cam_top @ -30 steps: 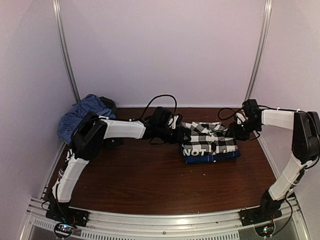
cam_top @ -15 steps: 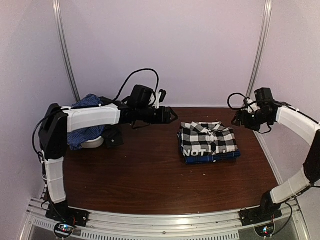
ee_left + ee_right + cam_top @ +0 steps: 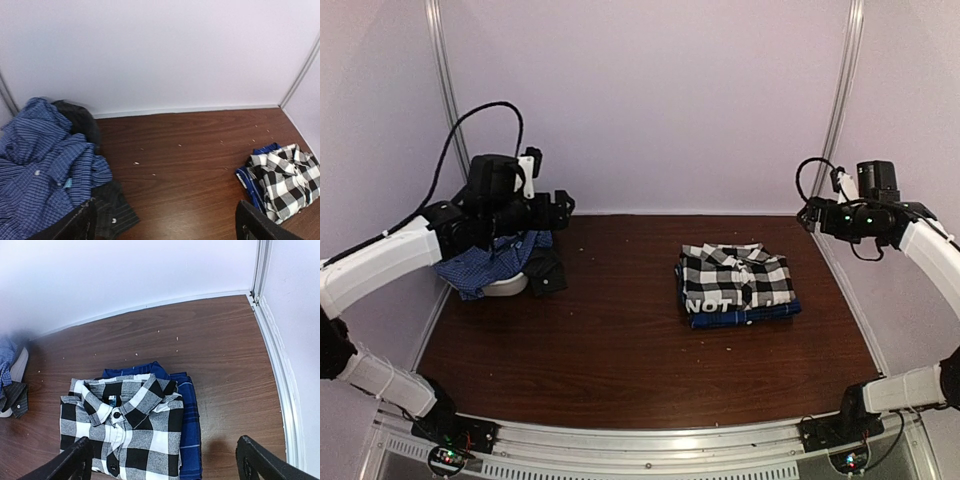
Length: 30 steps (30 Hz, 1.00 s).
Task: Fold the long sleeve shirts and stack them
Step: Reset both arms
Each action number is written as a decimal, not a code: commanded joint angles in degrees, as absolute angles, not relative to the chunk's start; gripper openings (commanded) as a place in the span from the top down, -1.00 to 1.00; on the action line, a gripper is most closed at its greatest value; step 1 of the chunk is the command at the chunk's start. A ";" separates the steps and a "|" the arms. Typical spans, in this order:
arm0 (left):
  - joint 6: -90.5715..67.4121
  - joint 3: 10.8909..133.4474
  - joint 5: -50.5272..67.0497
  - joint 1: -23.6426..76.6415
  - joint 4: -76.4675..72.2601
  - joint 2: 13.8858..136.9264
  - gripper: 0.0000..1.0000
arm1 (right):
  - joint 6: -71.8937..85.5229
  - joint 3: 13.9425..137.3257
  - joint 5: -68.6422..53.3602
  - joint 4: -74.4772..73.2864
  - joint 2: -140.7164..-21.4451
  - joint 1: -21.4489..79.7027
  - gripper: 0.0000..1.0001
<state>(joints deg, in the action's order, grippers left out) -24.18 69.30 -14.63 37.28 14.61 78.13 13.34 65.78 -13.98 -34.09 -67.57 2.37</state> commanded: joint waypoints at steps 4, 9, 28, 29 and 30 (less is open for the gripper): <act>-18.33 61.47 -23.53 32.07 16.45 60.71 -0.95 | 12.46 68.03 -12.72 -30.40 -64.84 2.07 -1.00; -14.95 57.64 -24.92 31.64 15.33 54.05 -0.95 | 12.73 65.04 -14.91 -26.97 -60.97 2.11 -0.99; -11.95 48.19 -24.20 31.38 8.46 47.31 -0.96 | 10.27 52.98 -13.85 -19.59 -48.00 2.05 -1.00; -12.01 48.23 -23.94 31.38 8.44 47.32 -0.95 | 10.16 53.00 -13.76 -19.69 -47.92 2.10 -1.00; -12.06 48.25 -23.70 31.38 8.35 47.37 -0.95 | 10.11 53.00 -13.65 -19.69 -47.86 2.08 -1.00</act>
